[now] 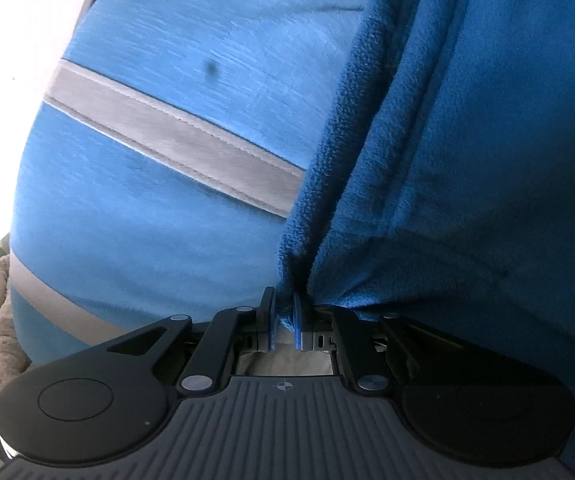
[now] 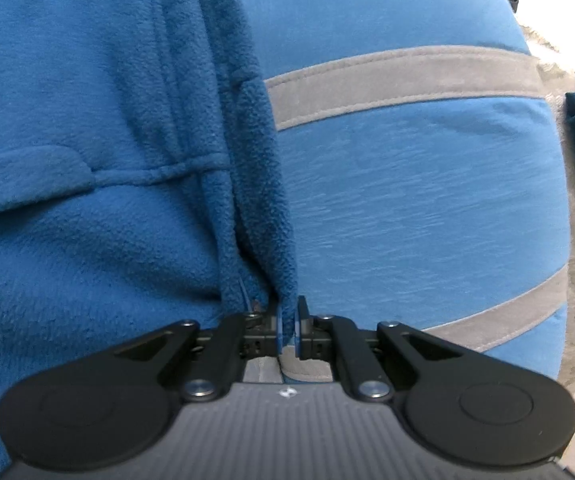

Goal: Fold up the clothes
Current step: 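Carry the raised fleece edge with both tools over the hoodie toward the pillows, then lower the fleece onto the hoodie and open both tools, then press both open tools onto the folded fleece near the pillows, then pull both open tools back over the folded hoodie, smoothing it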

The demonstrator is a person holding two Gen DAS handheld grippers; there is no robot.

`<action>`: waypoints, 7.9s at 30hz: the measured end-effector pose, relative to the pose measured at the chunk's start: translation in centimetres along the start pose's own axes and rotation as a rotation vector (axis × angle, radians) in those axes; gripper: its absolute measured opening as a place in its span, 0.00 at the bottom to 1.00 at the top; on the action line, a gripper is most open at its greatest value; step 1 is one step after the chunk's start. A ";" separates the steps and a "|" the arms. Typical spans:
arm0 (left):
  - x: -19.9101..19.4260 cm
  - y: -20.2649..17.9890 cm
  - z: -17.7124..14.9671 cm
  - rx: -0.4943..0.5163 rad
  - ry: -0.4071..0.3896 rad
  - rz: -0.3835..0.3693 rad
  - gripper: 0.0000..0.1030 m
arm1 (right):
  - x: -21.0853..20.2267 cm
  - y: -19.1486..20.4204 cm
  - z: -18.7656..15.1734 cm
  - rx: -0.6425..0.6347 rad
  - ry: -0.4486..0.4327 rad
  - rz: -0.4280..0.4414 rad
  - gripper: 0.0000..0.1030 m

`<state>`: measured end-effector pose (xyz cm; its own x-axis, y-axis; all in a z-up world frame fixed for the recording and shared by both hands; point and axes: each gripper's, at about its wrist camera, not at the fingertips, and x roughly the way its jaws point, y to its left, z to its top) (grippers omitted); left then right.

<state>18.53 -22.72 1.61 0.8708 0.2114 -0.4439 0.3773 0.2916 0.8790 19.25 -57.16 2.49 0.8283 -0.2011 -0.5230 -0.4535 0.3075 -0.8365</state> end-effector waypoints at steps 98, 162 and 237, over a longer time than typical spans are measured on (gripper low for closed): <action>-3.2 7.1 3.2 -1.187 -0.060 -0.604 0.77 | -0.3 -1.1 7.4 1.096 -0.150 0.532 1.00; -3.0 1.2 -3.8 -1.205 -0.139 -0.582 1.00 | 5.8 5.2 10.7 1.230 -0.200 0.344 0.99; -10.3 2.8 -2.8 -0.987 0.391 -0.785 1.00 | 0.7 6.4 -1.9 1.413 -0.090 0.428 0.97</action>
<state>9.76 -21.47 8.17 0.3167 -0.1193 -0.9410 0.2048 0.9773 -0.0550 16.27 -57.03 -3.54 0.7584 0.1777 -0.6271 -0.0181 0.9675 0.2522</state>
